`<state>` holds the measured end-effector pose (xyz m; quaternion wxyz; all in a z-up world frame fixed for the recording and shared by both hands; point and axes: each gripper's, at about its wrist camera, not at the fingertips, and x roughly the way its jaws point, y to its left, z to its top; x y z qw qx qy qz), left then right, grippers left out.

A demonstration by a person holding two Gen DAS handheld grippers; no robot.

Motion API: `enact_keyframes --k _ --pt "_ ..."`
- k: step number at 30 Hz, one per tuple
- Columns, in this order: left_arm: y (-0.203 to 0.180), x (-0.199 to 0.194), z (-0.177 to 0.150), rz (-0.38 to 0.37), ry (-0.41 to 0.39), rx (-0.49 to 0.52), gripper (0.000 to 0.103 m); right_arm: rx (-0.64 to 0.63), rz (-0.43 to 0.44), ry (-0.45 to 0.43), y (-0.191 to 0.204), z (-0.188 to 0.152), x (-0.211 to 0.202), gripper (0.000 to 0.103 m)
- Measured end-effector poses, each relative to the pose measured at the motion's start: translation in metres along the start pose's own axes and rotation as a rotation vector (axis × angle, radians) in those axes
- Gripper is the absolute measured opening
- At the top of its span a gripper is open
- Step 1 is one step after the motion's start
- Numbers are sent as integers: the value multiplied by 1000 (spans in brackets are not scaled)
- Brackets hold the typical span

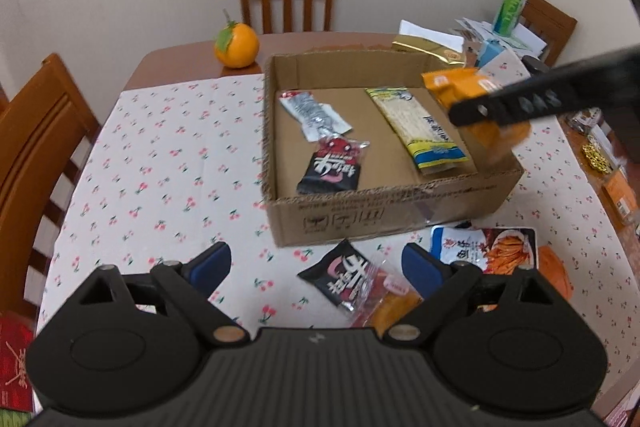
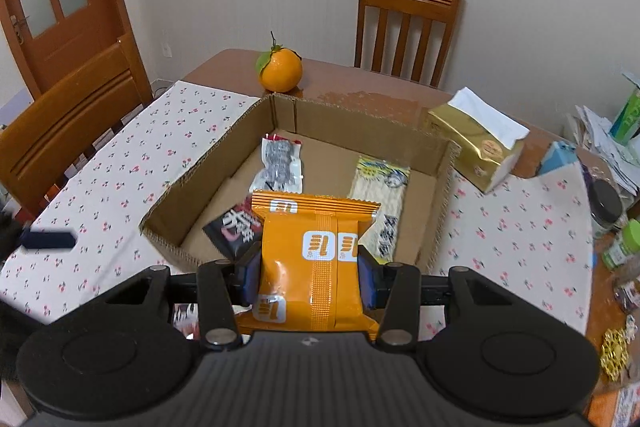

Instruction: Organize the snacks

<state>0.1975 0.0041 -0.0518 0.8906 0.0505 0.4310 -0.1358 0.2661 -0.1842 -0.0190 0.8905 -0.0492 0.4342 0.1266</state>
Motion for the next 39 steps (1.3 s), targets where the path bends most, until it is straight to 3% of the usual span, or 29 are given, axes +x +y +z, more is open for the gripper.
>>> enact_keyframes --k 9,10,13,14,19,32,39 --pt "19 -5 -14 45 10 -60 92 -9 13 35 10 15 36 53" --pt "20 -5 -14 48 10 -66 92 -7 13 35 11 16 38 57" --pt "24 -5 -16 49 14 -78 92 -2 -4 12 13 13 36 87" --pt "25 -5 -16 50 17 -75 92 3 -5 2 13 12 33 93" --pt "24 0 -15 53 22 -66 92 9 -39 -30 14 0 13 103" --pt "-7 28 -9 32 43 -16 100 9 -186 -29 18 -80 -24 103" --pt "-37 58 -4 27 63 0 100 -2 -200 19 9 -114 -32 103"
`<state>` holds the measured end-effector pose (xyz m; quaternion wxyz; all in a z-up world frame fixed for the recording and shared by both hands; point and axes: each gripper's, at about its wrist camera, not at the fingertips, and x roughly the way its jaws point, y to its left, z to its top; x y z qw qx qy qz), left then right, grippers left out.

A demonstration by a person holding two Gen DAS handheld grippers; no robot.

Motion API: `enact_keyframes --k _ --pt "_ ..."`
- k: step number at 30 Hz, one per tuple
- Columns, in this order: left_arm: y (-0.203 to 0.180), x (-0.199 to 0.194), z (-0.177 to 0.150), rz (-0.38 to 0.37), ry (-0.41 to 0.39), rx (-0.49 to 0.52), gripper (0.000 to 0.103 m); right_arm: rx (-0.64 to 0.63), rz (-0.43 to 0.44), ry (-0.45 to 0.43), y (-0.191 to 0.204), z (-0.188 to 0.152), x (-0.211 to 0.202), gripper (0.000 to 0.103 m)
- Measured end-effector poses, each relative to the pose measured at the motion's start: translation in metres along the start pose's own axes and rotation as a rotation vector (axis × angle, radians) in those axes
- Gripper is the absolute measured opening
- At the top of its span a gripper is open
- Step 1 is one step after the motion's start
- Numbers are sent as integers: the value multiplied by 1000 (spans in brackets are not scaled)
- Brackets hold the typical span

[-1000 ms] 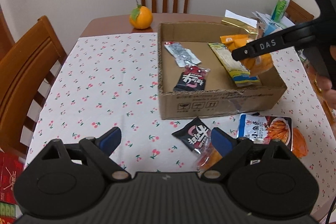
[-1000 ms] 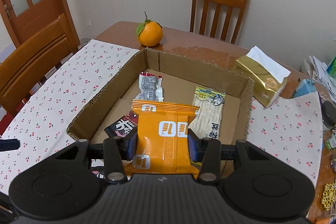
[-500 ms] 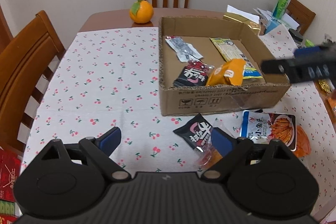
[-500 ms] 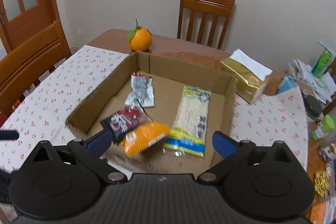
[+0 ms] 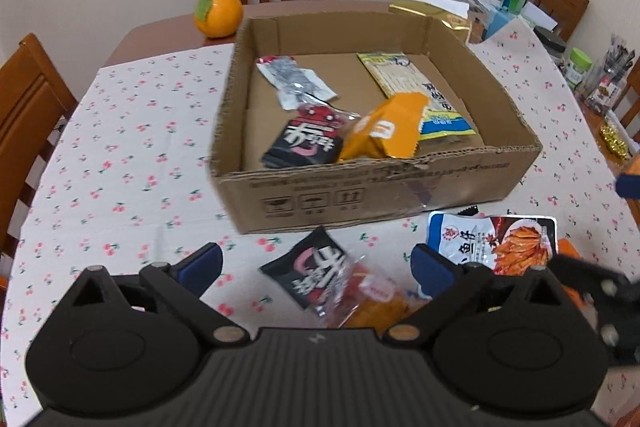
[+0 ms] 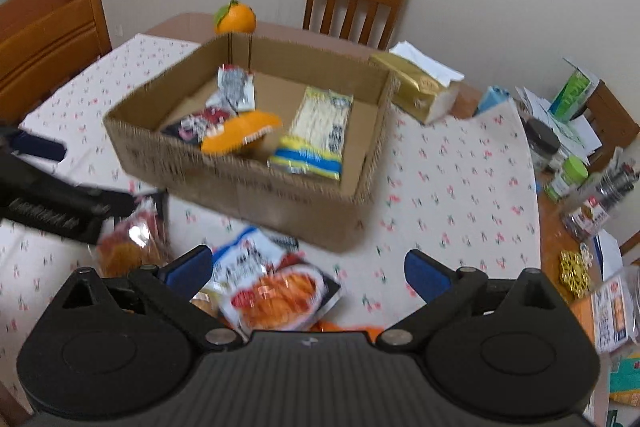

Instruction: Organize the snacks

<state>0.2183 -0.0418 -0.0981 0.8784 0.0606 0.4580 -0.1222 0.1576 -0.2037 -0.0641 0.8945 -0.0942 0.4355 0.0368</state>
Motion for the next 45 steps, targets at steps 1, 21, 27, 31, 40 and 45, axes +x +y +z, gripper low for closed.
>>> enact_keyframes --k 1,21,27,31,40,45 --pt "-4 6 0 4 5 0 100 0 3 4 -2 -3 -1 103" --pt "-20 21 -30 94 105 -29 100 5 62 5 -27 -19 -1 103" --pt "-7 10 -46 131 132 -32 100 -12 69 14 -28 -23 0 103" --pt "0 4 -53 155 145 -36 100 -25 75 33 -32 -29 2 103" --pt "-9 14 -52 150 152 -50 100 -43 167 91 -45 -39 21 103" --pt "-1 8 -66 167 181 -71 100 -73 263 124 -45 -39 40 103"
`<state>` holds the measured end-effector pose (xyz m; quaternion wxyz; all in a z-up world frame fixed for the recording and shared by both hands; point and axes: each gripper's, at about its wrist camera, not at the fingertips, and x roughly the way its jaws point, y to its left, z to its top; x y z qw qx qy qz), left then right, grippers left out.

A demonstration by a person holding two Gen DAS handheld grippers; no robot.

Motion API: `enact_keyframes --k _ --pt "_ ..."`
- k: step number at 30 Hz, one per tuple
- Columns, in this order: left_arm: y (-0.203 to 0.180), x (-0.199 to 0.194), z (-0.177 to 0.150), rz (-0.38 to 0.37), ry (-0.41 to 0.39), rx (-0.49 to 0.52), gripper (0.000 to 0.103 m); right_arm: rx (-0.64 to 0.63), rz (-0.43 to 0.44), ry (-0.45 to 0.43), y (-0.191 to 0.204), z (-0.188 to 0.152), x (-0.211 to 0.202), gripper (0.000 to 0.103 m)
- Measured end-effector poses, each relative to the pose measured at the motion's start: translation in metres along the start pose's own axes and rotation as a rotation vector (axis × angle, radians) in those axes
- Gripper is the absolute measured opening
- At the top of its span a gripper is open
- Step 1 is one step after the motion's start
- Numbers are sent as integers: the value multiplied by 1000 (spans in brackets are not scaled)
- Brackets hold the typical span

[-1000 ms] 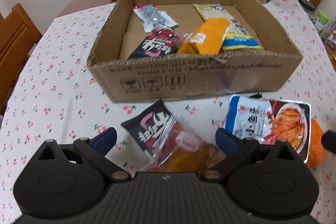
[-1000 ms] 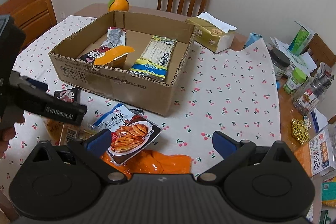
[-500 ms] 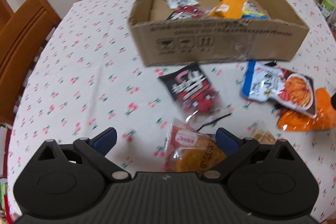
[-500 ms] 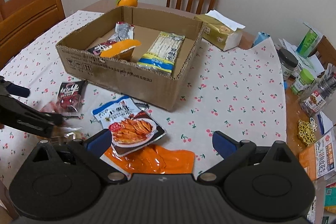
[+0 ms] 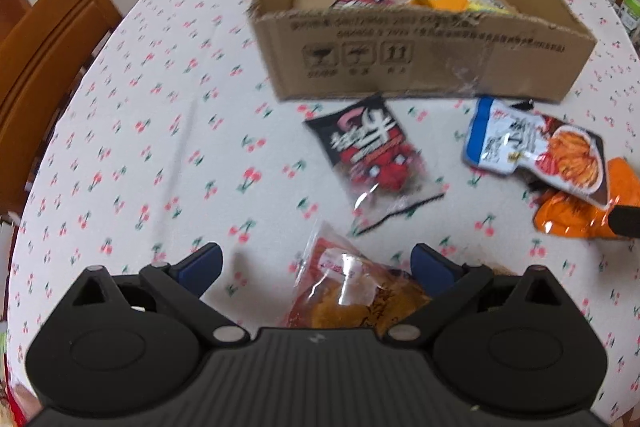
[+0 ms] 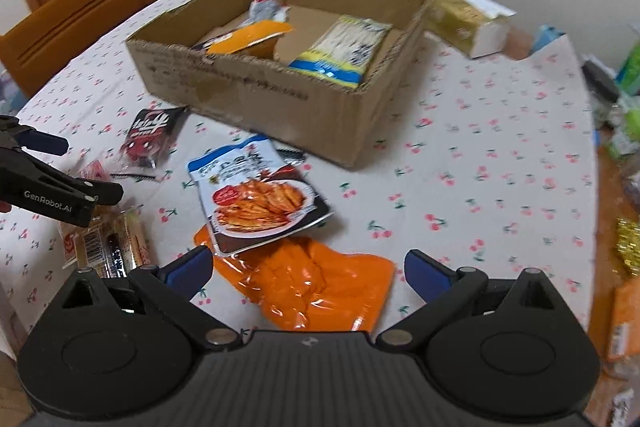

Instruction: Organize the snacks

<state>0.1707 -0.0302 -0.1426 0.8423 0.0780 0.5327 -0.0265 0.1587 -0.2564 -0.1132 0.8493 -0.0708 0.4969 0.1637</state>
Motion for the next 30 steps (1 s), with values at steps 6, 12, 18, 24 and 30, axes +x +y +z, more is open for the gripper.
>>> enact_keyframes --k 6,12,18,24,30 --pt "13 -2 -13 33 31 -6 100 -89 91 29 -1 10 22 103" --pt "24 -8 -21 69 43 -23 100 -135 161 77 -4 18 43 103" --pt "39 -27 -24 55 48 -42 100 -155 173 120 2 6 40 103" --pt "48 -51 -37 -40 93 -50 100 -159 150 163 16 -15 27 103" --pt "44 -43 -51 -224 205 -64 100 -202 58 175 37 -31 21 103"
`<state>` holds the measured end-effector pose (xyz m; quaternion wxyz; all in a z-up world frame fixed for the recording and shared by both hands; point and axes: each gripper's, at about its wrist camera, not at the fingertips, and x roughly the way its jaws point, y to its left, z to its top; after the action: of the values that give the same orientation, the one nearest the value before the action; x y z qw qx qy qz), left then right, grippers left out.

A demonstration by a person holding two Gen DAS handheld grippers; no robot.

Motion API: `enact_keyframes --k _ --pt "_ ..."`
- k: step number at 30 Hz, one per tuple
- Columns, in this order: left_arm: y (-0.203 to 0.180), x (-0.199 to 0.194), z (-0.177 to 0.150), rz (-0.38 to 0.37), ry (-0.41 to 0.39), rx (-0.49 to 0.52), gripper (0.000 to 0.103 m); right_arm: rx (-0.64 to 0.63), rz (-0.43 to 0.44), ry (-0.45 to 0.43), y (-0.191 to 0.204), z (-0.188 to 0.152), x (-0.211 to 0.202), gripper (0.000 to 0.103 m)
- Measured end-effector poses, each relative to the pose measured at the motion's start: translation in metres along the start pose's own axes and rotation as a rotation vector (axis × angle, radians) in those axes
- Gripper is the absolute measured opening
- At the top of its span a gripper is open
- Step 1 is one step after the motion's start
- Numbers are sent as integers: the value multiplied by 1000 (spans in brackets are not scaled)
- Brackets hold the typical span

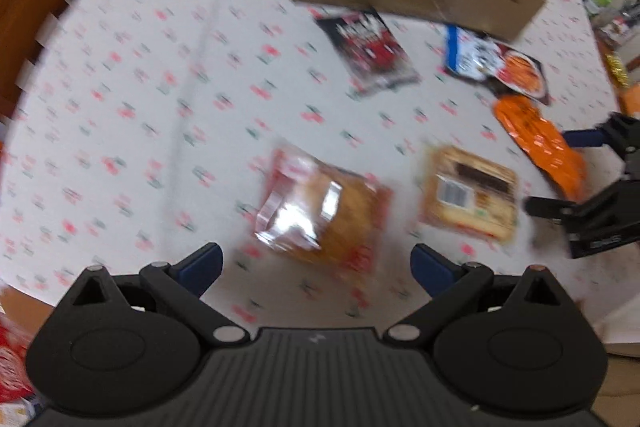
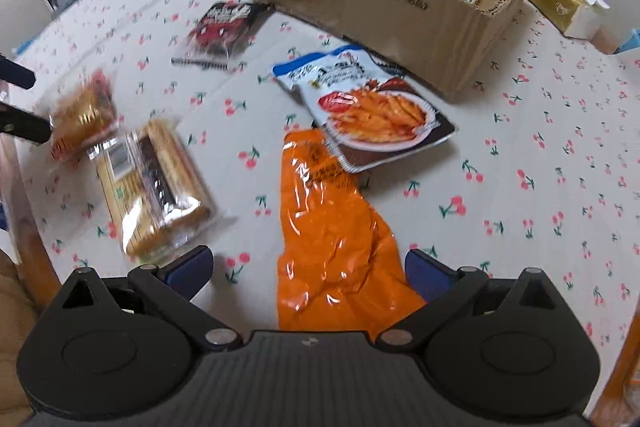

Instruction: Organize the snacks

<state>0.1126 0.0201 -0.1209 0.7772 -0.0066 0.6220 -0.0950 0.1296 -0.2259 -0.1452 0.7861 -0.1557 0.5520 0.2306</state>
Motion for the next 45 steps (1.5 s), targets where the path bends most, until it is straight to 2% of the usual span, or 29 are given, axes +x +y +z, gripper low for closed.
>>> enact_keyframes --k 2,3,6,11,15,18,20,27,32,35,37,42,45 --pt "-3 6 0 -64 22 -6 99 9 -4 1 2 -1 -1 103" --pt "-3 9 1 -72 15 -12 99 19 -6 -1 2 -1 -1 103" --pt "-6 15 11 -54 -16 -12 99 40 -13 0 1 -1 -3 103" --pt "-6 24 38 -77 -77 -23 99 70 -14 1 3 -5 -4 103" --pt "-14 31 55 -81 -101 6 99 92 -16 3 7 -7 -6 103" --pt "-23 28 53 -7 -148 58 99 92 -12 4 12 -8 -6 103" --pt "-26 29 49 32 -146 78 99 95 -21 -8 12 -7 -6 103" --pt "-26 32 30 95 -140 98 99 128 -65 -32 -3 -2 -2 103" --pt "-20 33 19 183 -150 136 99 148 -91 -48 -10 -5 -4 103" --pt "-23 33 18 182 -157 141 99 159 -107 -61 -12 -7 -5 102" --pt "-28 34 18 181 -160 153 98 161 -104 -69 -10 -6 -5 99" --pt "-33 30 15 145 -170 142 84 143 -96 -87 -3 -5 -10 85" --pt "-35 27 13 142 -176 145 81 152 -93 -96 1 -7 -14 76"
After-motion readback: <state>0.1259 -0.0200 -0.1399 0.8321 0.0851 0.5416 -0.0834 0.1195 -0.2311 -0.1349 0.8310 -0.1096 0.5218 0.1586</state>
